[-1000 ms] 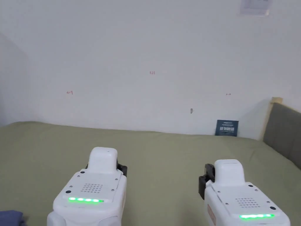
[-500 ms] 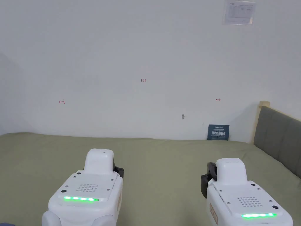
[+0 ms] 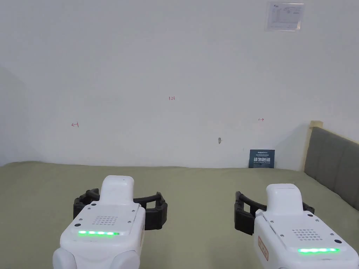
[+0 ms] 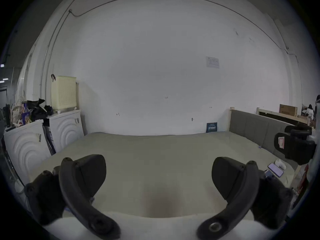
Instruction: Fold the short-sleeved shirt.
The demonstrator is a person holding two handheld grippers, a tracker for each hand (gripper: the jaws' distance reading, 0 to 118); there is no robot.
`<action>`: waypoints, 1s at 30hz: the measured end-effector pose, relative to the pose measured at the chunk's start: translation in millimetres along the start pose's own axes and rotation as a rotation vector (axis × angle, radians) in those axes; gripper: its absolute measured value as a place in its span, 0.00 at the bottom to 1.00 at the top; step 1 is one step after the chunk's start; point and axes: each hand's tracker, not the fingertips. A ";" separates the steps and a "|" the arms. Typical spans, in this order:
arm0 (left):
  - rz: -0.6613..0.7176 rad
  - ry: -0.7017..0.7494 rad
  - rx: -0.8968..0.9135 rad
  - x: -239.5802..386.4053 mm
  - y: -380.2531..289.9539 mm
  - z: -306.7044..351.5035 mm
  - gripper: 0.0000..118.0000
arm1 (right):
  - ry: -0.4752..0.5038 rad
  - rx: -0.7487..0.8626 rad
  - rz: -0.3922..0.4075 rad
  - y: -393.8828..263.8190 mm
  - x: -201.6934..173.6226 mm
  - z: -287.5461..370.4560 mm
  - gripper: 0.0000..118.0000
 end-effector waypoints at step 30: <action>-0.006 -0.113 -0.077 -6.6 25.7 9.3 1.00 | 0.023 0.003 -0.016 4.7 -7.5 13.1 0.70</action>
